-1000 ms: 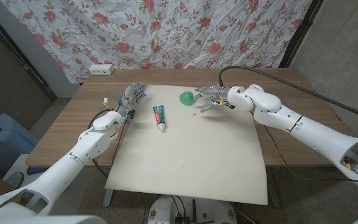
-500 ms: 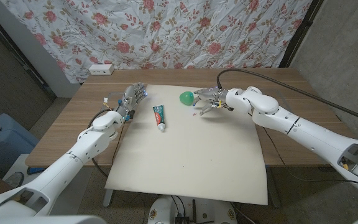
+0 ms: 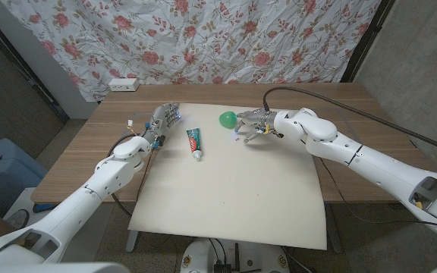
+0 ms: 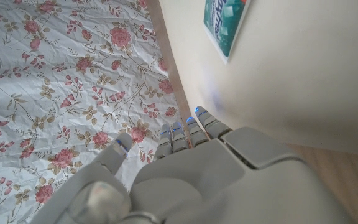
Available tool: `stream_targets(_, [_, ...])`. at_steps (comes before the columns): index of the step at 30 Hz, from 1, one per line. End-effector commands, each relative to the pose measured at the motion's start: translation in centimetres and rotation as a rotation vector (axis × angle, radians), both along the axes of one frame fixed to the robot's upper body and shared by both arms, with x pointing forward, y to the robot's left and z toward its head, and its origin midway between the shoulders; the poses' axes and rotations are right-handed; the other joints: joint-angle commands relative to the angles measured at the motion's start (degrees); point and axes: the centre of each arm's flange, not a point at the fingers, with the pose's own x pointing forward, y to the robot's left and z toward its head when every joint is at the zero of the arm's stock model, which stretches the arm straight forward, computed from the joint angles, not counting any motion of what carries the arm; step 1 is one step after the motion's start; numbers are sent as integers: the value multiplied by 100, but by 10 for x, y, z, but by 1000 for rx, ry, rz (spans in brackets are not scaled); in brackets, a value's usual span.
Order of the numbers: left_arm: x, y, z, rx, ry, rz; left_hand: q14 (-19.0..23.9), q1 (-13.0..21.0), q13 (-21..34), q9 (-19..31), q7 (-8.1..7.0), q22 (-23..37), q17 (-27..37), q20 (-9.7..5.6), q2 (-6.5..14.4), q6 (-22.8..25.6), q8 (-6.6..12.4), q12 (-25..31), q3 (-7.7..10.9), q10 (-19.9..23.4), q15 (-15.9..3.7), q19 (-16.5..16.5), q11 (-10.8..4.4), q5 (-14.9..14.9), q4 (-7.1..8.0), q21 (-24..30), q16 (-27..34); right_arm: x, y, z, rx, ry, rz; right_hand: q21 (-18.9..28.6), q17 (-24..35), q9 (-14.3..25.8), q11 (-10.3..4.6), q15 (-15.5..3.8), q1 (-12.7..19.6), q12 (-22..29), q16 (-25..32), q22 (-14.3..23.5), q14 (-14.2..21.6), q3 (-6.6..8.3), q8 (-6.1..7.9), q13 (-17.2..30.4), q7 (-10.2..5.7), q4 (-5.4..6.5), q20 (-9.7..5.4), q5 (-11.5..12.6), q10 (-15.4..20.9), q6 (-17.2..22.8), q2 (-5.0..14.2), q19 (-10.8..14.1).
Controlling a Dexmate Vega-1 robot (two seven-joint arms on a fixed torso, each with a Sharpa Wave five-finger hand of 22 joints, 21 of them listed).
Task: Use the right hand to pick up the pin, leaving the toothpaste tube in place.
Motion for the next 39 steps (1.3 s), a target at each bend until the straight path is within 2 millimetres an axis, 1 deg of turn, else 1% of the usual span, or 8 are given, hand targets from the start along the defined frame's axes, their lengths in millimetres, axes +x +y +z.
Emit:
stream_targets(1, [2,-1,-3,3,9,-6,59,-25,29,13,-15,23,12,51,437,13,-10,-13,52,38,4,28,8,-6,-3,4,-5,3,3,-3,-3,10,-4,19,0,31,50,64,38,-5,-14,17,5,9,65,2,2,41,20,-2,19,51,0,28])
stream_targets(8, [3,0,-5,1,12,-11,58,-26,29,13,-12,23,12,57,436,17,-9,-16,55,37,4,35,-2,-6,-1,5,-9,4,8,-3,-2,6,6,36,2,41,13,44,67,-3,-6,18,37,6,111,2,7,52,0,-8,40,166,26,104])
stream_targets(20, [3,2,-8,3,25,1,65,-27,30,14,-15,24,12,58,435,19,-7,-19,59,36,12,36,-23,-5,0,4,-10,7,13,-1,1,0,15,55,8,70,-31,-23,129,14,16,18,128,-5,251,1,10,71,-38,-24,131,501,104,256])
stream_targets(34, [3,3,-9,9,31,-3,83,-29,30,15,-19,24,13,59,434,21,-7,-23,64,33,47,41,-2,-5,3,3,-8,10,14,-7,20,-18,14,67,14,113,-110,-112,244,56,58,18,325,-60,498,2,6,61,-97,-57,387,1079,151,500])
stream_targets(39, [3,3,-8,13,32,0,85,-28,31,15,-19,24,13,57,434,22,-6,-22,66,36,45,43,-6,-5,2,3,-9,11,15,-9,26,-25,14,69,18,121,-142,-120,263,51,67,19,369,-77,551,1,4,63,-104,-64,417,1202,155,556])
